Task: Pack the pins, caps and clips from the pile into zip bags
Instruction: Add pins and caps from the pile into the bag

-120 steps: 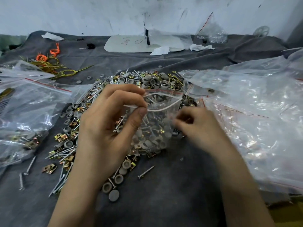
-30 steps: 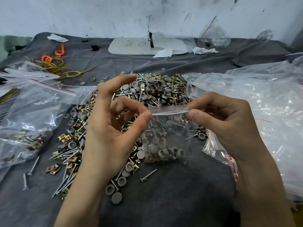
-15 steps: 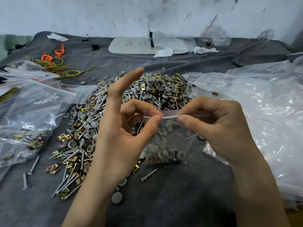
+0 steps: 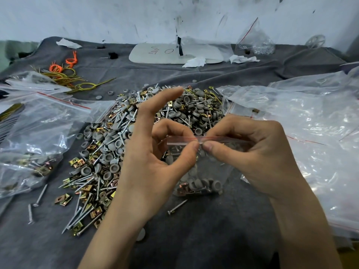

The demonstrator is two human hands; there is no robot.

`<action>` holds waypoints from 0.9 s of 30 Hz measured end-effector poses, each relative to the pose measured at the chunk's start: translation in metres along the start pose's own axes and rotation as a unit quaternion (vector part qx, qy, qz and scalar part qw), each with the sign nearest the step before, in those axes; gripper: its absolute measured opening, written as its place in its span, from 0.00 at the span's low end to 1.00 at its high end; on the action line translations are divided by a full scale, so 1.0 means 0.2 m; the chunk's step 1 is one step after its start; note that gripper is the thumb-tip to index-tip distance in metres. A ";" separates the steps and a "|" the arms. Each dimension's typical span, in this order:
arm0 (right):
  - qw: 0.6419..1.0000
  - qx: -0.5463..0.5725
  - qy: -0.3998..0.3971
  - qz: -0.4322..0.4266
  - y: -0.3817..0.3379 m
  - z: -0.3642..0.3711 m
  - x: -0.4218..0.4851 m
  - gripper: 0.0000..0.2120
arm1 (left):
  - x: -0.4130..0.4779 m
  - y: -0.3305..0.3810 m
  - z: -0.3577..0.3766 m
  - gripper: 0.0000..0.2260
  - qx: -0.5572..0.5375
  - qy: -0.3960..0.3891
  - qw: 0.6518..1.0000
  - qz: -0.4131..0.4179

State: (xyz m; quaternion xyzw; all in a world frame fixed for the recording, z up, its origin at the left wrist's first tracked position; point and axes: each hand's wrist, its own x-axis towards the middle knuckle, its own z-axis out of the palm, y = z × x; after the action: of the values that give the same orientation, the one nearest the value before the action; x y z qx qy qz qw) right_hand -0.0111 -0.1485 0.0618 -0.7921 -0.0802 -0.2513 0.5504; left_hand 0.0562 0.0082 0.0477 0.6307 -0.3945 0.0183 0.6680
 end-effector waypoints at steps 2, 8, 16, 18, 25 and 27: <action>1.000 0.000 -0.001 0.000 0.00 0.01 0.00 0.04 | 0.00 0.00 -0.01 0.28 0.002 -0.004 1.000 0.000; 1.000 -0.007 -0.002 -0.006 0.00 0.01 0.00 0.05 | 0.00 0.01 0.00 0.28 0.008 0.002 1.000 0.009; 1.000 0.011 0.006 0.022 0.03 -0.06 -0.01 0.05 | 0.01 0.01 -0.03 0.30 -0.022 0.012 1.000 -0.015; 1.000 0.013 0.009 0.026 0.04 -0.07 -0.01 0.04 | 0.01 0.01 -0.03 0.31 -0.024 0.006 1.000 -0.015; 0.996 0.062 0.044 0.043 0.05 -0.10 -0.02 0.05 | 0.02 0.01 -0.06 0.32 -0.051 0.032 0.998 -0.018; 0.996 0.059 0.042 0.045 0.06 -0.10 -0.02 0.05 | 0.02 0.02 -0.07 0.32 -0.055 0.044 0.997 -0.029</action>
State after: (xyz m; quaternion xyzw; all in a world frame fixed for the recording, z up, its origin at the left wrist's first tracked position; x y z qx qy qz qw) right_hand -0.0161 -0.1714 0.0561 -0.7498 -0.0359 -0.2543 0.6098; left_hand 0.0649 0.0186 0.0544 0.6028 -0.3466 0.0055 0.7187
